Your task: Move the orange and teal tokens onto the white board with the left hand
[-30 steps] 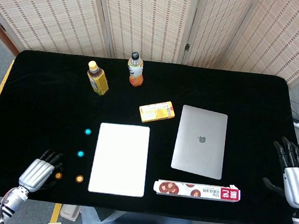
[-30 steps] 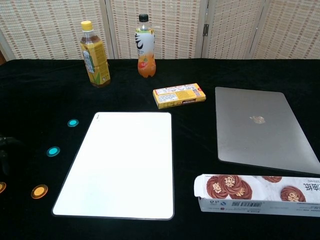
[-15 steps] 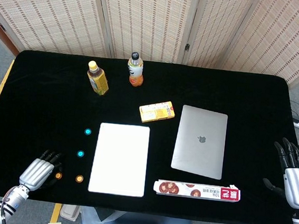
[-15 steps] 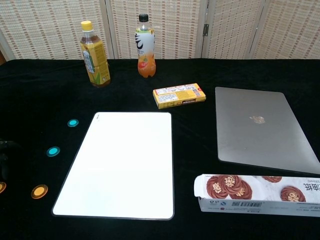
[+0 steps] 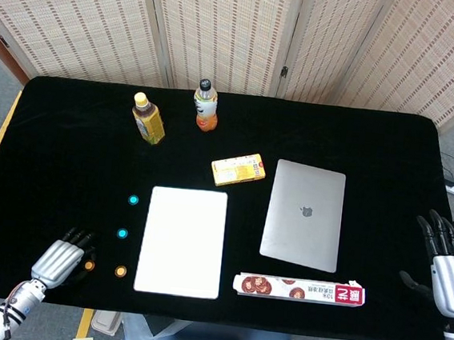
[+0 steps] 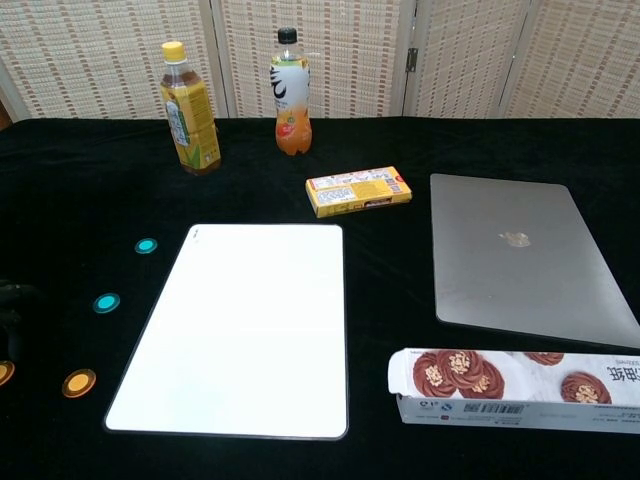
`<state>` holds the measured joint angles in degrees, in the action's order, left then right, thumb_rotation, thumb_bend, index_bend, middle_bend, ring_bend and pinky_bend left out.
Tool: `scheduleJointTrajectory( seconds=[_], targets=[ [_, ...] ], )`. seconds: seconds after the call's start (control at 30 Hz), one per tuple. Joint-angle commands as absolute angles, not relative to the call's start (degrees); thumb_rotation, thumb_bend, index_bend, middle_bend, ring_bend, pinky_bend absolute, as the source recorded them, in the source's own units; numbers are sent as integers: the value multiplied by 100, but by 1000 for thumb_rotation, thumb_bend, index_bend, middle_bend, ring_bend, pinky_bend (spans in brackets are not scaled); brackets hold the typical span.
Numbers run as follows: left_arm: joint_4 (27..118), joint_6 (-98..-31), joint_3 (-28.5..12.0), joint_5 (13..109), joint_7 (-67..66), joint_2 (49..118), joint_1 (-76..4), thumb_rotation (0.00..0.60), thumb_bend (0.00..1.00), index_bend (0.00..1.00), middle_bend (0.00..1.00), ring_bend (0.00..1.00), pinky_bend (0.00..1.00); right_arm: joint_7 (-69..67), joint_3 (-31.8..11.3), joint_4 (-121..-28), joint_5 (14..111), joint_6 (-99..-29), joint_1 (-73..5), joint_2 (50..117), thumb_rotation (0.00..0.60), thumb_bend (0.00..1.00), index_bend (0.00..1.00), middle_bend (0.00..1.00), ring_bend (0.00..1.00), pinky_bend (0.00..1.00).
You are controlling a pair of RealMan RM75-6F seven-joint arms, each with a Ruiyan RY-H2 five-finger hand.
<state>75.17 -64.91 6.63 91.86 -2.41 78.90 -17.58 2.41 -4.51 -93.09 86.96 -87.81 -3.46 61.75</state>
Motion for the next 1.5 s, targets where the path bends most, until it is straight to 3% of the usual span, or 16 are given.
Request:
scheduleJointTrajectory(
  seconds=[0.03, 0.27, 0.63, 1.03, 1.3, 1.5],
  targets=[
    [7542, -6455, 665, 9160, -259, 7878, -1776, 600, 387, 447, 148, 117, 0, 240, -451, -9310, 8693, -8788, -340, 6172, 600, 167, 0, 0, 0, 0],
    [7561, -6398, 668, 9126, -288, 7889, -1816, 600, 390, 455, 148, 116, 0, 234, -453, -9309, 8686, -8786, -335, 6172, 600, 167, 0, 0, 0, 0],
    [7435, -6429, 690, 9150, -137, 7945, -1840, 600, 476, 521, 174, 121, 0, 218, -459, -9309, 8683, -8822, -310, 6171, 600, 167, 0, 0, 0, 0],
    [7707, -6619, 577, 9189, -135, 7735, -1913, 600, 483, 521, 174, 121, 0, 211, -465, -9306, 8698, -8845, -300, 6163, 600, 167, 0, 0, 0, 0],
    [8152, -6508, 306, 9432, -8, 7664, -2387, 600, 484, 518, 174, 117, 0, 205, -496, -9315, 8713, -8857, -316, 6098, 600, 167, 0, 0, 0, 0],
    [8362, -6037, 174, 9629, -116, 7884, -2930, 600, 484, 505, 175, 112, 0, 175, -508, -9314, 8674, -8840, -313, 6054, 600, 167, 0, 0, 0, 0]
  ],
)
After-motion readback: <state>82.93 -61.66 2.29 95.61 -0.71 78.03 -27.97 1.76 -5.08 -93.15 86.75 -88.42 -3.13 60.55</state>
